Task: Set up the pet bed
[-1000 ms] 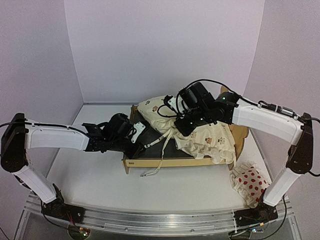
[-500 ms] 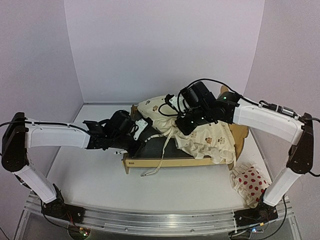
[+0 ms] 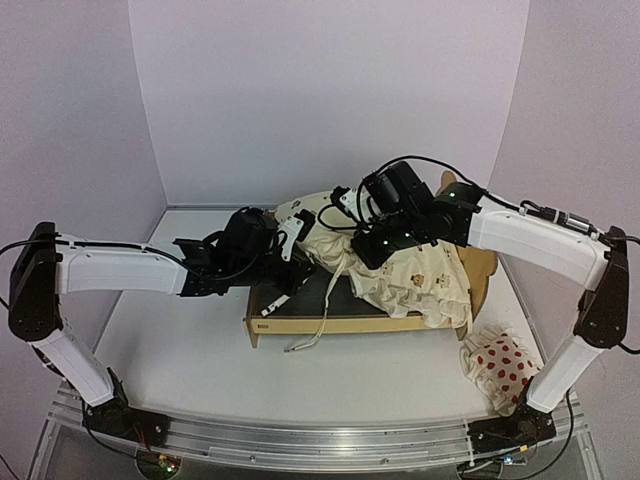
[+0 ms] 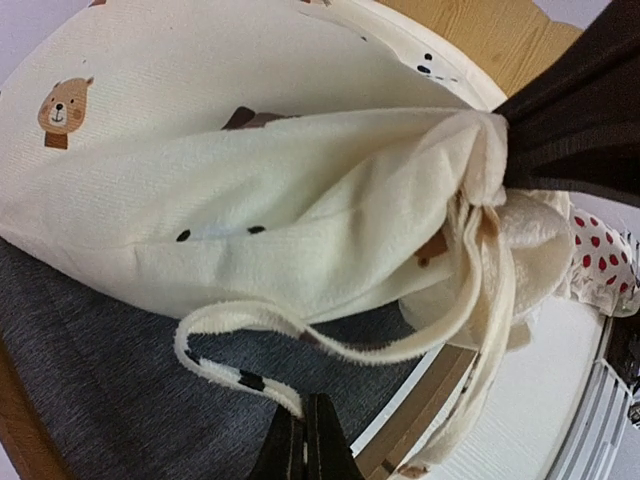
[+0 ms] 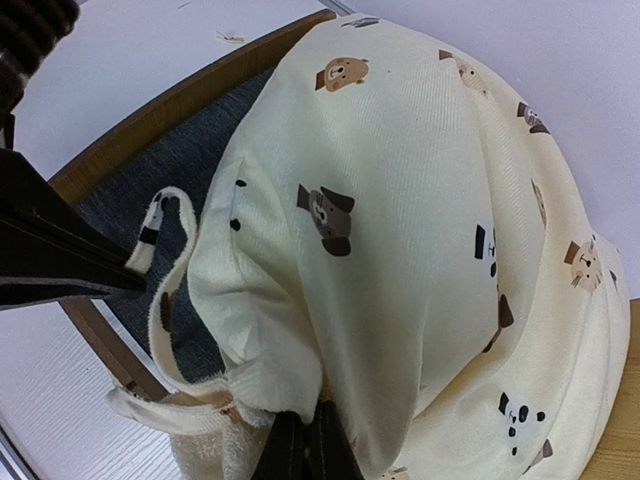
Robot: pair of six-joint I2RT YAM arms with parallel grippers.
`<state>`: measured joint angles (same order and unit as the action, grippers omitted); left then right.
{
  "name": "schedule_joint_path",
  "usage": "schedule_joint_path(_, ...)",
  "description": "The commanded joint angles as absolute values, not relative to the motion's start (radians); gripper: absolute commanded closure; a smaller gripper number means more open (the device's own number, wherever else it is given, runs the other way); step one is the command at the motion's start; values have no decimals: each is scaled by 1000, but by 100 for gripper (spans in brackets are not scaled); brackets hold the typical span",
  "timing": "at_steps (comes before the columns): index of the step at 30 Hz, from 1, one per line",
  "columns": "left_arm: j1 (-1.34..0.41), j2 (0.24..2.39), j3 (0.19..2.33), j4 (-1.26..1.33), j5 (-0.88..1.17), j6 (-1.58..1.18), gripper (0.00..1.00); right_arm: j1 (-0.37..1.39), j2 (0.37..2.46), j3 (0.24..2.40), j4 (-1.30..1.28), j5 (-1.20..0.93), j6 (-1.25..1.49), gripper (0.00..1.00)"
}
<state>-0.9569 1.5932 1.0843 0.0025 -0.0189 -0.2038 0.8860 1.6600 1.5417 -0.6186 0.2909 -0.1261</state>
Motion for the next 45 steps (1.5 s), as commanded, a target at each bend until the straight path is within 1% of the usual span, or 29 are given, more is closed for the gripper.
schedule_joint_path(1, -962, 1618, 1079, 203, 16, -252, 100, 871, 1618, 1541, -620, 309, -106, 100)
schedule_joint_path(5, -963, 1639, 1056, 286, 34, -253, 100, 873, 1623, 1544, -618, 298, -102, 100)
schedule_joint_path(18, -964, 1688, 885, 549, 39, -257, 100, 872, 1642, 1537, -617, 268, -94, 100)
schedule_joint_path(30, -965, 1707, 850, 706, 28, -235, 100, 873, 1646, 1547, -618, 248, -85, 100)
schedule_joint_path(36, -965, 1732, 909, 680, 10, -214, 100, 872, 1653, 1549, -619, 244, -81, 100)
schedule_joint_path(41, -965, 1727, 840, 751, -30, -230, 100, 872, 1651, 1541, -618, 235, -78, 100)
schedule_joint_path(45, -965, 1735, 840, 797, -40, -184, 100, 872, 1666, 1550, -618, 239, -78, 100)
